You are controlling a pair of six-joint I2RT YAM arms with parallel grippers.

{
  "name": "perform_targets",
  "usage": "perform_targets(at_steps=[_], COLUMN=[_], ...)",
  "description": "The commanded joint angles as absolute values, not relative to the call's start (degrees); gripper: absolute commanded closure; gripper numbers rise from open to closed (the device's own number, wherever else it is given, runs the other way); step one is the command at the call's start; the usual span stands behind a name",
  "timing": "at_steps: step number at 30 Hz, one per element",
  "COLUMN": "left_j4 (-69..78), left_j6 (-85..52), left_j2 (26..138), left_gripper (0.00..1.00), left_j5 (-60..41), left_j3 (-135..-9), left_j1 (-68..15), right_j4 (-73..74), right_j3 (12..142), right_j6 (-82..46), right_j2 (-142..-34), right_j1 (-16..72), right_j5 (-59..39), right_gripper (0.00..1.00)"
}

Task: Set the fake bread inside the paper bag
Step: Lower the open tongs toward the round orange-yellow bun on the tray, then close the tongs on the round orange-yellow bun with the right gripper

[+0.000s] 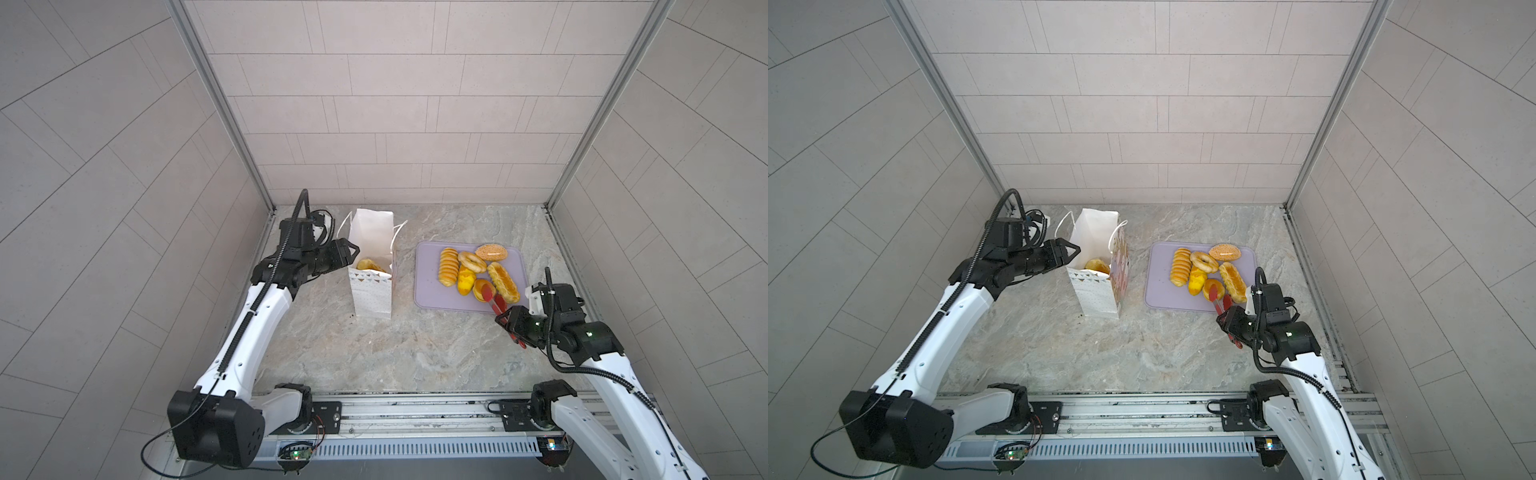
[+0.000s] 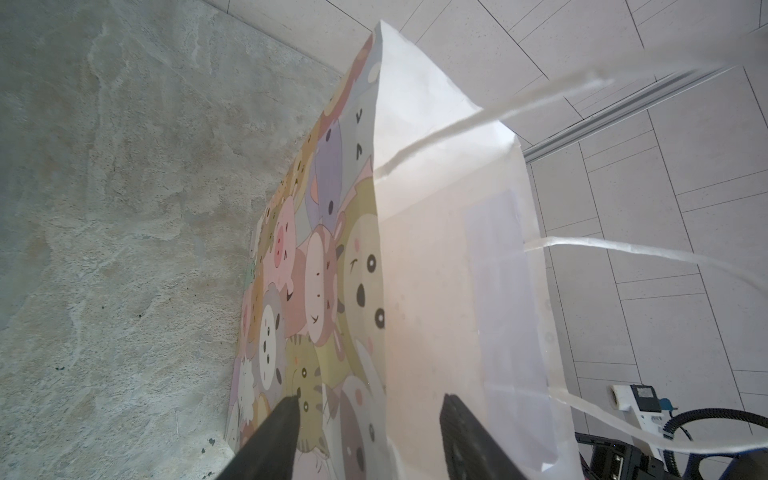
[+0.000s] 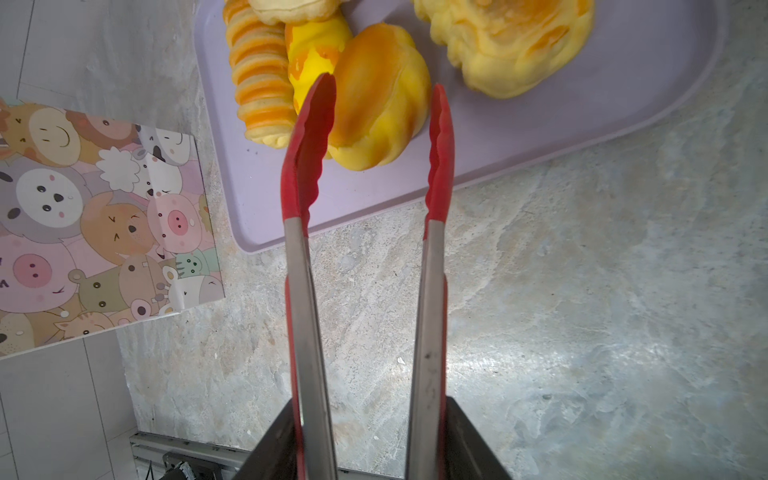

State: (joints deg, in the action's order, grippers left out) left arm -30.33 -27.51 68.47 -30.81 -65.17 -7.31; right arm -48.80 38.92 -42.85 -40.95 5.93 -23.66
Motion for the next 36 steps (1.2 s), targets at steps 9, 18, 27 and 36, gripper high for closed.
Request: perform_targets(at_steps=[9, 18, 27, 36], left_j4=[-29.25, -28.01, -28.04, -28.47], left_j6=[-26.92, -27.84, -28.12, -27.77], left_j2=[67.97, 68.73, 68.73, 68.98], left_gripper=[0.40, 0.40, 0.40, 0.40], left_j5=[-30.86, -31.45, -31.18, -31.02], left_j3=[-63.60, -63.33, -63.30, -63.98], left_j1=[-7.40, -7.41, -7.41, -7.44], right_j4=[-42.75, -40.22, -38.85, -41.23], right_j3=[36.56, 35.79, 35.85, 37.02], right_j6=[-45.00, -44.31, -44.12, -44.36], right_j2=[-43.48, -45.39, -45.97, -42.94], right_j1=[5.63, 5.54, 5.52, 5.54], right_j5=[-25.17, -25.15, -24.96, -24.66], right_gripper=[0.49, 0.51, 0.62, 0.69])
